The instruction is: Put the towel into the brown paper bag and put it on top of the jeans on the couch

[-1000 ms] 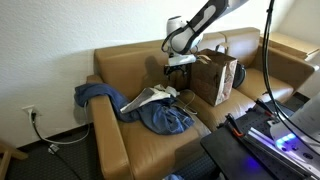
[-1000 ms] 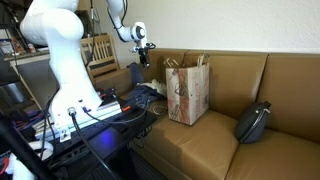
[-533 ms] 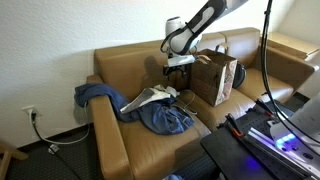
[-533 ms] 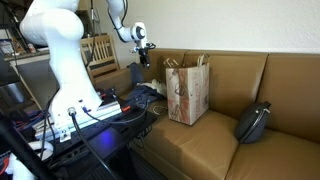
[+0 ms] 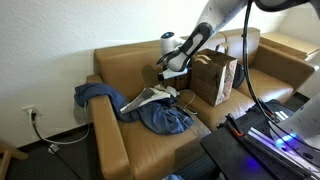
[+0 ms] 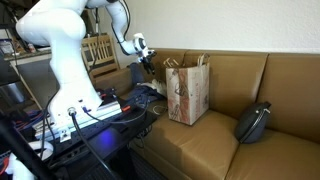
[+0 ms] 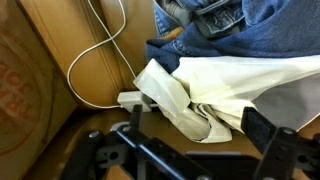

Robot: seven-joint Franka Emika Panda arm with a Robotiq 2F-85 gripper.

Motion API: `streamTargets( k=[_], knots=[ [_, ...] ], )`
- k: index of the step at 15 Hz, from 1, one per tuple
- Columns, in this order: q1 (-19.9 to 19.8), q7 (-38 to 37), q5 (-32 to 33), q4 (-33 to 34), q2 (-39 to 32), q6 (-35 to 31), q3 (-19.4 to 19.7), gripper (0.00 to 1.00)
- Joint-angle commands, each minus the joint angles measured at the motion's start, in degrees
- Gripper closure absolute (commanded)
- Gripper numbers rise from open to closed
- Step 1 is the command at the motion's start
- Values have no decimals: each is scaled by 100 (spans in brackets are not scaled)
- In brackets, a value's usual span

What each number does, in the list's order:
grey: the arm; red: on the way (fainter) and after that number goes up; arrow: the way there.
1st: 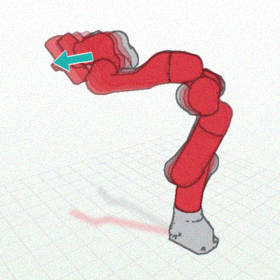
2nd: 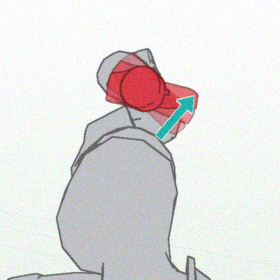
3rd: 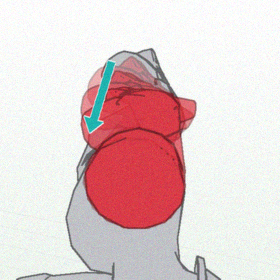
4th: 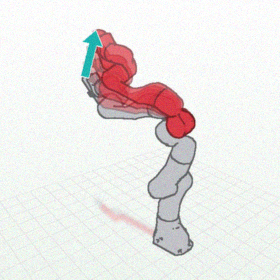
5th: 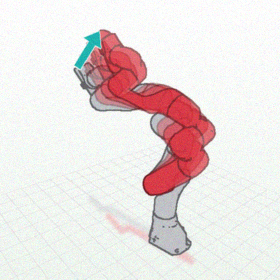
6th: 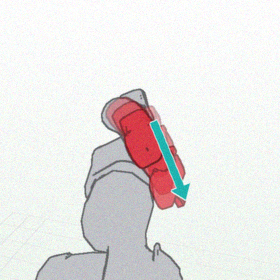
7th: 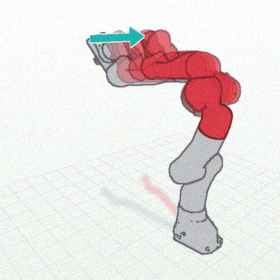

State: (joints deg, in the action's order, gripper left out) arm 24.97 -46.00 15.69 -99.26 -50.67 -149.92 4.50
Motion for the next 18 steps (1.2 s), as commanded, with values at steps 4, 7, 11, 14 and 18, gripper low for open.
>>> streamTargets(
  k=[4,7,11,14,18],
  knots=[
    [-319,717,-608,1629,-1592,-417,-26,0],
    [-410,975,-930,2170,-2028,-277,-39,0],
    [-510,1342,-1200,2782,-2532,-131,-48,0],
    [-540,1553,-1251,3124,-2792,-44,-28,25],
    [-570,1768,-1314,3512,-3039,71,-59,47]
  ],
)
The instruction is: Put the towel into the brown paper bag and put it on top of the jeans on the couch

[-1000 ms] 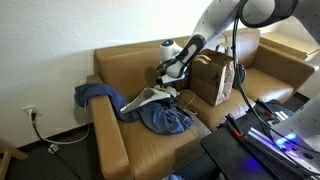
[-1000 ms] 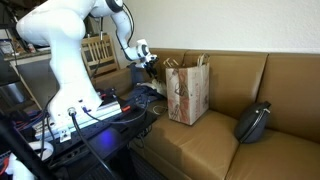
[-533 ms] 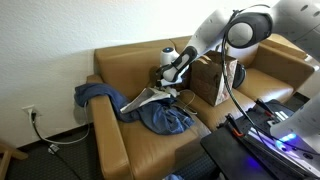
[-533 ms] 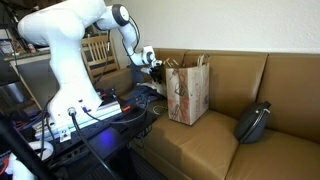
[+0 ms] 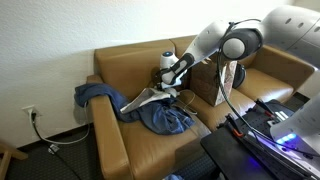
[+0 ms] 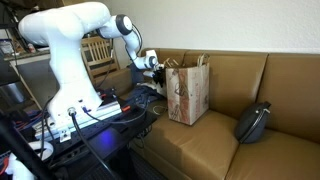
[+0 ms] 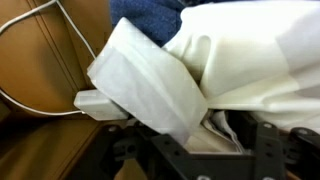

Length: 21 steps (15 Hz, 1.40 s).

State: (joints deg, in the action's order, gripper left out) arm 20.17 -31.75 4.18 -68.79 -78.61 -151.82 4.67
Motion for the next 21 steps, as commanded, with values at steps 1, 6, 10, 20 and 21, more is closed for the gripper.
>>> streamTargets(
  k=[1,6,10,20,21],
  knots=[
    [-77,365,-180,543,-293,298,-62,53],
    [-9,128,-296,877,-355,1037,17,90],
    [-21,71,-188,500,87,998,-6,100],
    [44,283,-118,-1643,2517,356,36,99],
    [65,219,-105,-1871,2790,237,100,99]
  ],
)
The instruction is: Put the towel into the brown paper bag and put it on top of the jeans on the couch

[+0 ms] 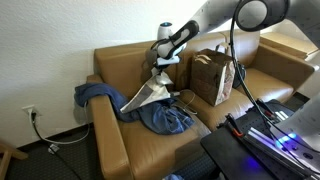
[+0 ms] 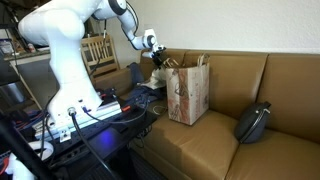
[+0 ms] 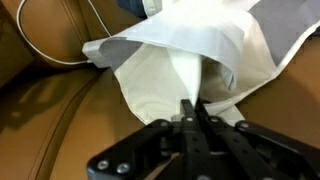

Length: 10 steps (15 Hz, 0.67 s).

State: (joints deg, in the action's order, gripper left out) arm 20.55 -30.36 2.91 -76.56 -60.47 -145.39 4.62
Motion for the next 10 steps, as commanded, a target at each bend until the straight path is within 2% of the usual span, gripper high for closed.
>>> streamTargets(
  k=[1,5,7,9,10],
  knots=[
    [59,46,55,-1322,1244,-529,176,99],
    [351,-665,181,-2205,2322,-959,757,99],
    [575,-1371,351,-2618,2843,-1125,1185,99],
    [726,-2097,626,-2972,3394,-1022,1522,99],
    [347,-1666,570,-2224,2723,-899,1044,96]
  ],
)
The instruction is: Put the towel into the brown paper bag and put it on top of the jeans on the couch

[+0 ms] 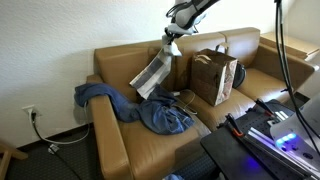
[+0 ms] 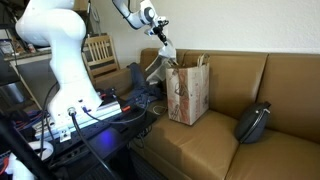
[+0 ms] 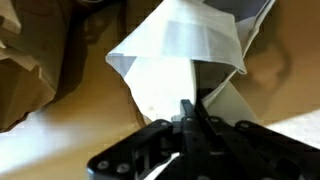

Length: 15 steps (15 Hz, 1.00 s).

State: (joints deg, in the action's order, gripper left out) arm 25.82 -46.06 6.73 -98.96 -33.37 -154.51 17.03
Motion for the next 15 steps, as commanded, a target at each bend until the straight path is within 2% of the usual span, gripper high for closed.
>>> streamTargets(
  k=[1,4,5,7,11,15],
  knots=[
    [-157,-372,341,-169,268,18,-98,96],
    [-165,-552,431,-507,639,21,-66,96],
    [0,-796,658,-290,330,4,108,99],
    [297,-1828,1348,142,46,38,646,99],
    [243,-3113,1961,466,426,331,962,99],
    [446,-4637,3221,554,1227,789,1404,99]
  ],
)
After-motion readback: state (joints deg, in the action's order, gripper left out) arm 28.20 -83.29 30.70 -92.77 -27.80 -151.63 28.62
